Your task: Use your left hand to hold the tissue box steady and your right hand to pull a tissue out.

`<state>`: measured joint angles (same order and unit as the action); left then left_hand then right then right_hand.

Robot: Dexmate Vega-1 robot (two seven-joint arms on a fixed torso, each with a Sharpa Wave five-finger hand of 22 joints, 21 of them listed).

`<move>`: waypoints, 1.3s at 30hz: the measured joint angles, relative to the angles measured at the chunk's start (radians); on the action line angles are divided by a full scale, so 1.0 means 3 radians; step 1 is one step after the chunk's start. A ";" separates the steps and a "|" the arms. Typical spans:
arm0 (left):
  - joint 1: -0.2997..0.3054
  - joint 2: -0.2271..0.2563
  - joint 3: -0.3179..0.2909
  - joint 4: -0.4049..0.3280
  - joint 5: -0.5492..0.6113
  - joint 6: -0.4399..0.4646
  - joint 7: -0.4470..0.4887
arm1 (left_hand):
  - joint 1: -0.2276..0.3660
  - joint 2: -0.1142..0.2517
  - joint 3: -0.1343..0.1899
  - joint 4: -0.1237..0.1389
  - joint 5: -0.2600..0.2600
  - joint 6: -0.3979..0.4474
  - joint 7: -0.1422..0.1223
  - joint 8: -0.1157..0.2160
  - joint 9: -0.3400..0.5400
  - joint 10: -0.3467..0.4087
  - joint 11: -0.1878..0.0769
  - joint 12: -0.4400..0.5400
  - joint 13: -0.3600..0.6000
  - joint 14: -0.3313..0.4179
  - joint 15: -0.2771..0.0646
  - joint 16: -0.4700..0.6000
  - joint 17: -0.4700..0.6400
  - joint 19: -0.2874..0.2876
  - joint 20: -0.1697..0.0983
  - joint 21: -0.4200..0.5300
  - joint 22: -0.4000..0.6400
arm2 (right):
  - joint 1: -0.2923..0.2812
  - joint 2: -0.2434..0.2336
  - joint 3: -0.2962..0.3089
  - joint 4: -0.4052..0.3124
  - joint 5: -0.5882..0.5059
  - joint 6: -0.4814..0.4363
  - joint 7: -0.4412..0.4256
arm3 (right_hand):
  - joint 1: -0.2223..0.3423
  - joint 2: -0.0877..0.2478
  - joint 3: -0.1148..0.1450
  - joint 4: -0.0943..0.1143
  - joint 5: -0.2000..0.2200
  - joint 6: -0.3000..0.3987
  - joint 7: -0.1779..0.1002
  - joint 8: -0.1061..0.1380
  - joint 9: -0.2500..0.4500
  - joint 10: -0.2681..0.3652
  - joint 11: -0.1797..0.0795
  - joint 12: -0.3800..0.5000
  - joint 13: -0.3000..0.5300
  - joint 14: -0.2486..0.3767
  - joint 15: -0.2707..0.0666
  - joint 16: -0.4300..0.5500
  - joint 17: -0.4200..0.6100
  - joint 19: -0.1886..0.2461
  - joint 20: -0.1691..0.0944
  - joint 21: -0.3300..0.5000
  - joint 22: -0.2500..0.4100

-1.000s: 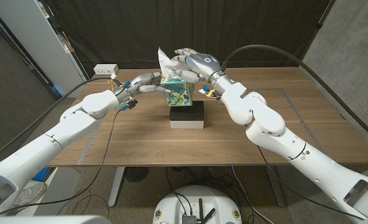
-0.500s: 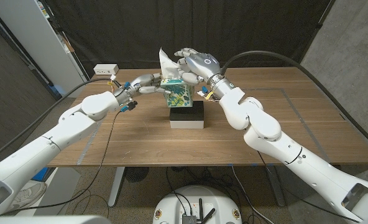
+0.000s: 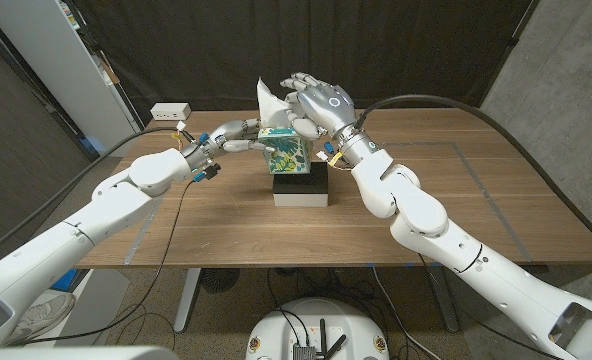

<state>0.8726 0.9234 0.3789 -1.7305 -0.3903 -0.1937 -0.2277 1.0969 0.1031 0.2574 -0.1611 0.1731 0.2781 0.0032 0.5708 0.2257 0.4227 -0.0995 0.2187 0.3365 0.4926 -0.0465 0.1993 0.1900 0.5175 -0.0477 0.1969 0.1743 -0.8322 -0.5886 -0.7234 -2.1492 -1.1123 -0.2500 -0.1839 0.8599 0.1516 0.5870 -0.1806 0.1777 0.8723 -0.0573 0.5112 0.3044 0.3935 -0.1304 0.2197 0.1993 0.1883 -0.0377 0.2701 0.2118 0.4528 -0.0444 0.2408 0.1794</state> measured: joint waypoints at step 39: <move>0.0005 0.0020 -0.0011 -0.0068 0.0021 0.0052 0.0018 | 0.0000 -0.0002 -0.0002 -0.0001 0.0003 0.0002 0.0002 0.0009 0.0000 0.0000 0.0000 0.0001 -0.0001 0.0000 0.0000 0.0016 0.0011 0.0000 0.0000 0.0000 0.0002 | 0.0056 0.0184 0.0028 0.0423 0.0027 0.0069 -0.1182 | 0.0171 -0.0012 -0.0184 0.0037 0.0013 0.0022 -0.0023 0.0077 -0.0018 0.0095 -0.0035 0.0000 0.0012 0.0066 -0.0018 0.0027 0.0015 0.0060 -0.0013 0.0013 -0.0001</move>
<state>0.8741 0.9293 0.3757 -1.7508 -0.3840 -0.1781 -0.2222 1.0971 0.1027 0.2568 -0.1615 0.1740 0.2786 0.0038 0.5736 0.2258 0.4227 -0.0995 0.2188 0.3363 0.4925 -0.0465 0.2042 0.1933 0.5176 -0.0475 0.1969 0.1749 -0.8154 -0.5333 -0.7150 -2.0223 -1.1043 -0.2294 -0.5384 0.9113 0.1480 0.5318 -0.1695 0.1817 0.8789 -0.0643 0.5344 0.2989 0.4221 -0.1411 0.2197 0.2030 0.2080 -0.0430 0.2782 0.2163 0.4708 -0.0482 0.2446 0.1791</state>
